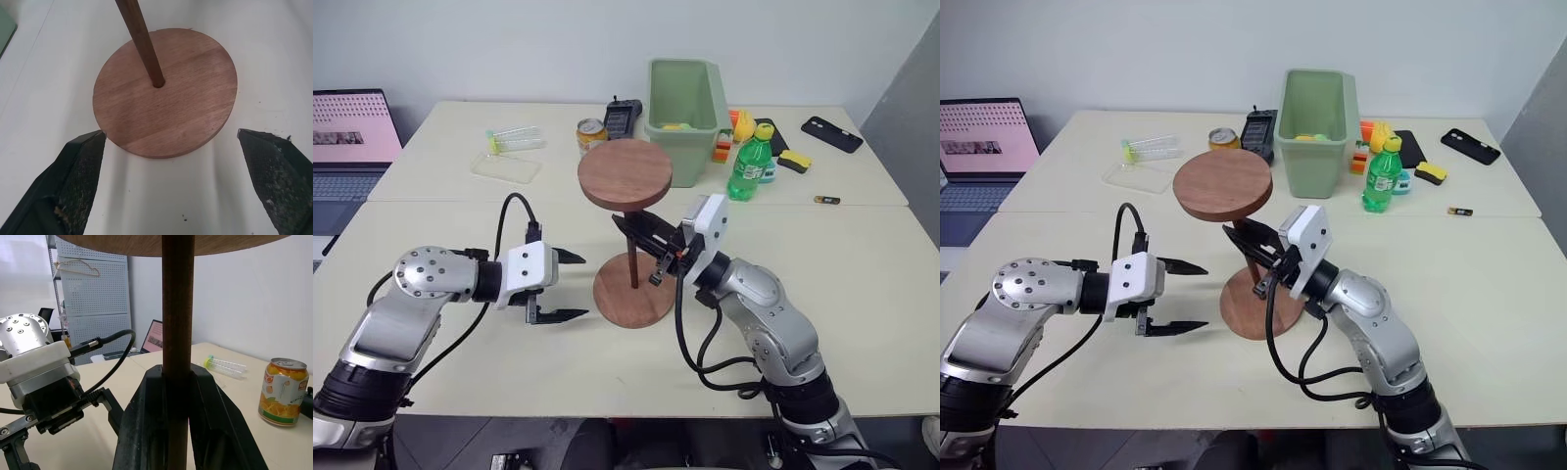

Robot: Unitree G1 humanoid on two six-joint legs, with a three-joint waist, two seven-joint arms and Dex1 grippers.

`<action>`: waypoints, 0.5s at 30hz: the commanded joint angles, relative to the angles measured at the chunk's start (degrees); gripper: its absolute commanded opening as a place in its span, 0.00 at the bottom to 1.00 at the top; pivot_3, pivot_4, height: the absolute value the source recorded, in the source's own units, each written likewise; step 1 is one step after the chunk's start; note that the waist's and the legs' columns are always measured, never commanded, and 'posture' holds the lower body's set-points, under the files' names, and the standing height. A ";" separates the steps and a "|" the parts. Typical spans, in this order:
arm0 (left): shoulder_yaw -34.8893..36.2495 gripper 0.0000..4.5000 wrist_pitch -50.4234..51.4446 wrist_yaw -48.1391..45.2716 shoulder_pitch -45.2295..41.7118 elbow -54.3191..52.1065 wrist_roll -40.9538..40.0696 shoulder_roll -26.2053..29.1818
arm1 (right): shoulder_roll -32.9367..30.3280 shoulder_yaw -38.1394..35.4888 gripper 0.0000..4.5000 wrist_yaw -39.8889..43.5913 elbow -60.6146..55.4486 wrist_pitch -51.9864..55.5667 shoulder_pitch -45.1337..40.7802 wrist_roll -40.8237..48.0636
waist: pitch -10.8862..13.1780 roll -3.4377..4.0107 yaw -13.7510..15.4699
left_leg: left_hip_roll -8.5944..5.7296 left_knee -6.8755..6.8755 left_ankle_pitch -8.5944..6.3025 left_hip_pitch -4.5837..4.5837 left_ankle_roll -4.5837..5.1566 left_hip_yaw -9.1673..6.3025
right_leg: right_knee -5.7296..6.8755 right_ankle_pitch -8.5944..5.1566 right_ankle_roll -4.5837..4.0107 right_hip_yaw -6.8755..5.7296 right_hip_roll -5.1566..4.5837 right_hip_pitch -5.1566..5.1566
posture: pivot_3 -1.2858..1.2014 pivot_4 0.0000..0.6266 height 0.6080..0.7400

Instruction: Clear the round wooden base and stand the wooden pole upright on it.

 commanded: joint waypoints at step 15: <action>0.45 1.00 -1.38 -0.24 -0.60 -0.16 -0.18 -0.27 | 0.20 0.30 0.05 -0.69 2.01 -2.98 1.18 -2.48 | -0.02 0.00 0.00 | 0.00 0.01 0.00 0.05 0.00 0.02 | 0.07 0.00 0.00 0.02 0.00 0.00 | 0.52 0.24 1.00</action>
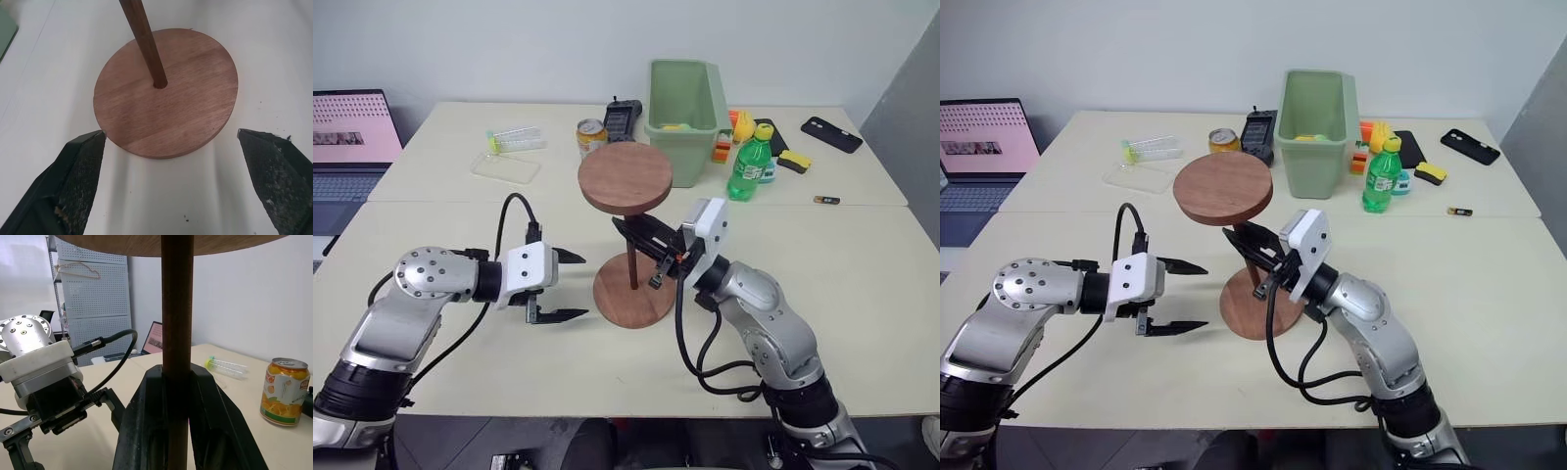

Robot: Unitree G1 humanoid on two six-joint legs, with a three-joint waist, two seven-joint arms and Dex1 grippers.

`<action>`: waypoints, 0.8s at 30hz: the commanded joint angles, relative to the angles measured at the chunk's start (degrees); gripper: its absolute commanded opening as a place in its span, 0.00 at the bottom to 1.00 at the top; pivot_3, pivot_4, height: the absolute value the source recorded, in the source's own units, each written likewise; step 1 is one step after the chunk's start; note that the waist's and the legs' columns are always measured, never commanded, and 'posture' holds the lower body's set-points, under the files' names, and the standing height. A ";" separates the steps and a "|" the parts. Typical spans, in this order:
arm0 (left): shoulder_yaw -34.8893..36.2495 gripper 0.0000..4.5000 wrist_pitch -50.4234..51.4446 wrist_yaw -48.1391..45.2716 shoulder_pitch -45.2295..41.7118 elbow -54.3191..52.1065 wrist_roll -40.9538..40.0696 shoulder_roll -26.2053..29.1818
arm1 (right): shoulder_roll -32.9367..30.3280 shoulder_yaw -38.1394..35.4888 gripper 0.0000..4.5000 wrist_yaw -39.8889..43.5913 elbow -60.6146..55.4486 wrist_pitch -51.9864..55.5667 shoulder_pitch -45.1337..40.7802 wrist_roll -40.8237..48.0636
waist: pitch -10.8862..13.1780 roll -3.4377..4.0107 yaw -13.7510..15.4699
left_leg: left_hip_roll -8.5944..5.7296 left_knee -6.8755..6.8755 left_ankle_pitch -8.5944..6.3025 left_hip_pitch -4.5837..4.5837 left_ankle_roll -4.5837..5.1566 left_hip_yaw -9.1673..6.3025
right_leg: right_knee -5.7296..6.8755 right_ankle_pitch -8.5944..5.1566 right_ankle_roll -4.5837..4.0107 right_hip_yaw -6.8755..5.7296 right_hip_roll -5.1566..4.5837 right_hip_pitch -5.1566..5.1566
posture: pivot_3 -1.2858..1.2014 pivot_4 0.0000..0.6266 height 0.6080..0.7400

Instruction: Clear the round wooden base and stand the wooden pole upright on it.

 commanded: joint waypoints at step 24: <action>0.75 1.00 0.32 -0.28 -1.34 -0.66 -0.88 -0.26 | -2.05 1.52 0.05 3.04 1.44 3.21 1.78 0.32 | -0.06 -0.03 0.00 | 0.00 0.03 0.02 0.14 -0.02 0.03 | 0.22 -0.01 0.00 0.04 0.02 0.04 | 0.52 0.24 1.00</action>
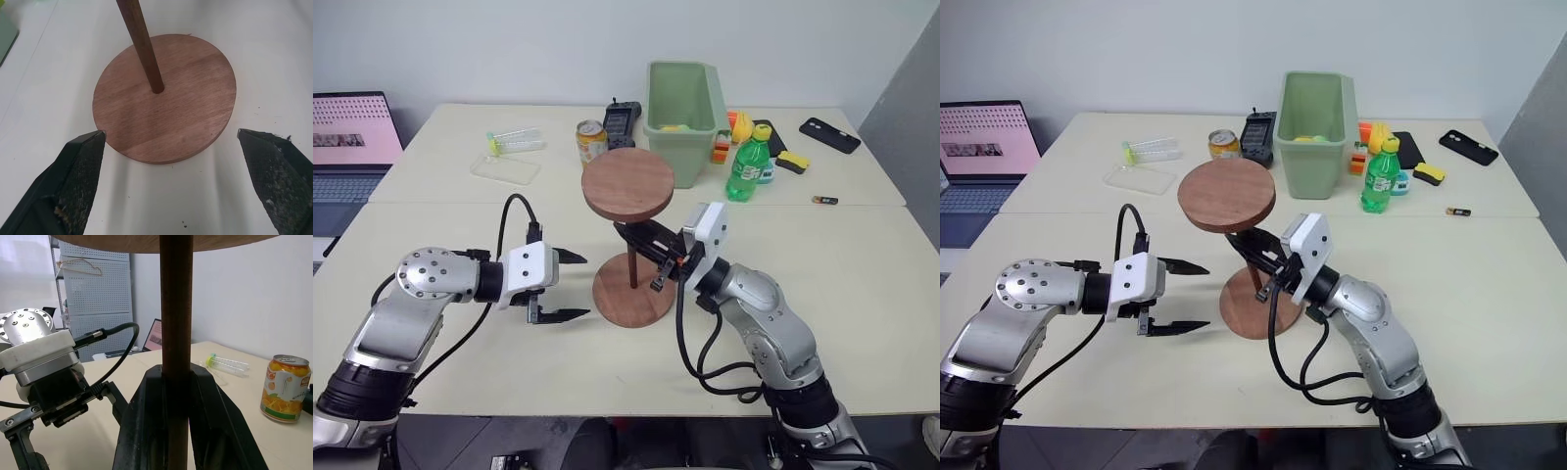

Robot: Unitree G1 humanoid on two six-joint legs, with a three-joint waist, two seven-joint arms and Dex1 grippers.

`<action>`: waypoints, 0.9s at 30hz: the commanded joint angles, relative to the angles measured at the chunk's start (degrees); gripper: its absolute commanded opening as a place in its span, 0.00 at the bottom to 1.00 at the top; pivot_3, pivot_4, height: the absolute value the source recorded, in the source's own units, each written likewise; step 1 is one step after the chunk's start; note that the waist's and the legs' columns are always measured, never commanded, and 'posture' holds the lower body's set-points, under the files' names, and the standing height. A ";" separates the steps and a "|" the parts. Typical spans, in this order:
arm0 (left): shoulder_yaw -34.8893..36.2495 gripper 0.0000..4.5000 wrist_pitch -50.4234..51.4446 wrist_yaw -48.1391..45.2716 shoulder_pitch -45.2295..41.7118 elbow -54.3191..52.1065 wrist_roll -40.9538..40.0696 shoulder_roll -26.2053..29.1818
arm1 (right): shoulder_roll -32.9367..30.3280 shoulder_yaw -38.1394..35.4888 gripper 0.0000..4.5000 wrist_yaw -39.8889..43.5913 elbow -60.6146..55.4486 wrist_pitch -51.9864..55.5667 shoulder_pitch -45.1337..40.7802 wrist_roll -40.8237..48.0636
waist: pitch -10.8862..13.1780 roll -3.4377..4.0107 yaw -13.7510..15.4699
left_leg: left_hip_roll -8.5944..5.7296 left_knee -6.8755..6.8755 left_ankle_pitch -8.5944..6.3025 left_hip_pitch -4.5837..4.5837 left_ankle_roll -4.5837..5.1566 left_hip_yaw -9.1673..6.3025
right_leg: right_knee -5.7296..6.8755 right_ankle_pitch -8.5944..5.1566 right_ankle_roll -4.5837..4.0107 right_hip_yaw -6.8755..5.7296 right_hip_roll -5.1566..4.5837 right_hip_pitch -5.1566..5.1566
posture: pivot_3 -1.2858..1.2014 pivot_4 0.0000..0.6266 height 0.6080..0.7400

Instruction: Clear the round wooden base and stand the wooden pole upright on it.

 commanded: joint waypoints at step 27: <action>5.24 1.00 8.01 1.87 1.06 -5.43 -5.30 0.60 | -1.60 2.10 0.05 0.01 8.89 4.55 2.57 -3.15 | -0.53 -0.01 0.30 | 0.02 -0.73 -0.04 1.96 0.05 -0.05 | -0.79 -0.13 -0.14 -0.04 0.15 2.01 | 0.52 0.24 1.00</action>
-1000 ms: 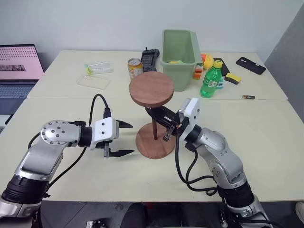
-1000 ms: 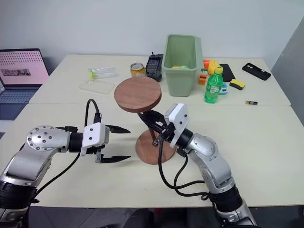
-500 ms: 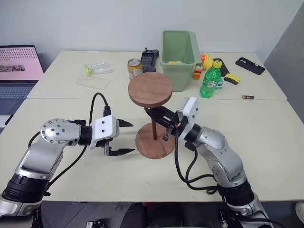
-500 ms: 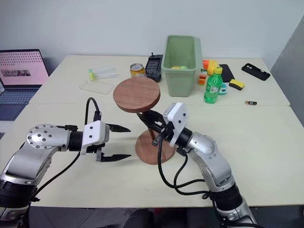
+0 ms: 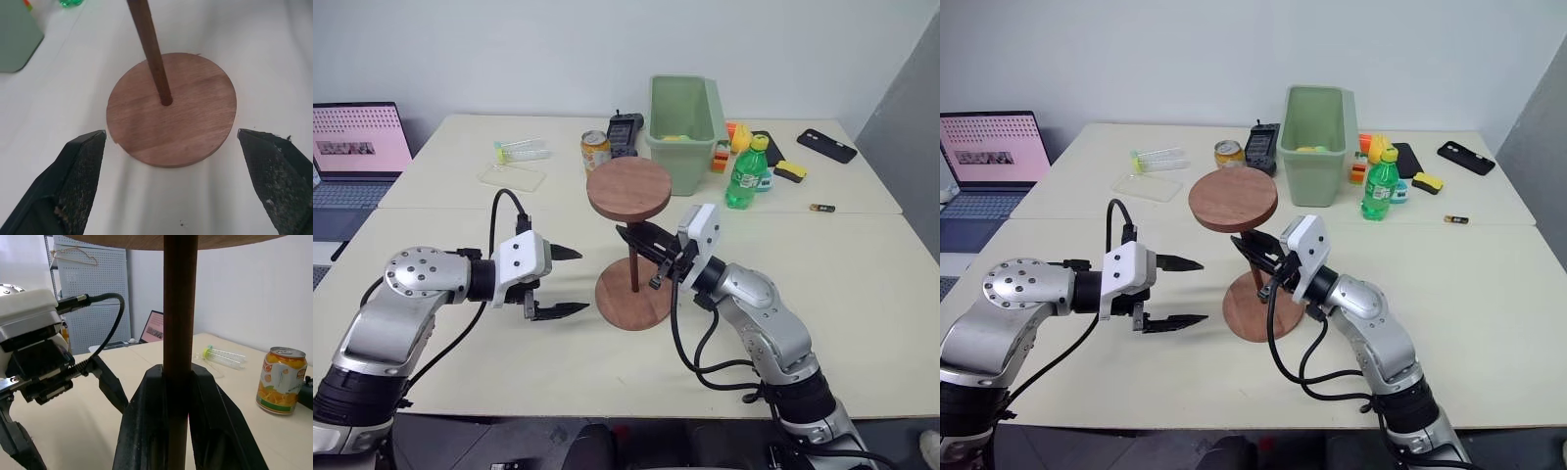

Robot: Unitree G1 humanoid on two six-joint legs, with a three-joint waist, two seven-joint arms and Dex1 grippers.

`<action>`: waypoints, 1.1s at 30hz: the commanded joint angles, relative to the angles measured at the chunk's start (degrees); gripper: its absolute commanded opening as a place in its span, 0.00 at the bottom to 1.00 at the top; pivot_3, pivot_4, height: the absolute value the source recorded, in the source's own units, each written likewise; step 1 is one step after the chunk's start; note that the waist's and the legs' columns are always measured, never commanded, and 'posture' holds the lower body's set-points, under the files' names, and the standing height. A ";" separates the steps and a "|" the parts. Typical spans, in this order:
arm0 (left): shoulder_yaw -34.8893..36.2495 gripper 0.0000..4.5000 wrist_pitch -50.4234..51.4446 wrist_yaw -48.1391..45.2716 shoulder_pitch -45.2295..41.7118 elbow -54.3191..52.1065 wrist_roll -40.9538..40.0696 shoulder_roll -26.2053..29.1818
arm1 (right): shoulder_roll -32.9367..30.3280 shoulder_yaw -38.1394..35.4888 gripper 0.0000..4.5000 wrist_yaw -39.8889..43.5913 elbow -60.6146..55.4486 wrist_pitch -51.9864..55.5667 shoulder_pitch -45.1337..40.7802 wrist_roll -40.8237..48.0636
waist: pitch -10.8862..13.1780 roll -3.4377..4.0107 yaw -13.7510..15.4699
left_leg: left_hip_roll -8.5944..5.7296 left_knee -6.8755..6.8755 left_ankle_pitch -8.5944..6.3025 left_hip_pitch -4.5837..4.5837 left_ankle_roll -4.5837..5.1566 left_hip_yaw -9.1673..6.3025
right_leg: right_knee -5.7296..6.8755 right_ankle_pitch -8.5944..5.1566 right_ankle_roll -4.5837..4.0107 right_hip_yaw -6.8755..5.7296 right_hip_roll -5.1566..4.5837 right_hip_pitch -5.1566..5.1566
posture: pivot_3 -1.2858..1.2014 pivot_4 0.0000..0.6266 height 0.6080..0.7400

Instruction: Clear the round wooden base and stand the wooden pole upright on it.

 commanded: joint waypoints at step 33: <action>3.84 1.00 3.84 1.77 1.62 -0.74 0.15 4.51 | -29.44 -14.33 0.94 19.57 -15.16 11.72 8.00 9.04 | 0.45 0.02 0.76 | 0.01 -0.19 0.00 -0.56 0.00 0.04 | -0.24 -0.01 0.00 0.01 -0.10 -0.55 | 0.52 0.24 1.00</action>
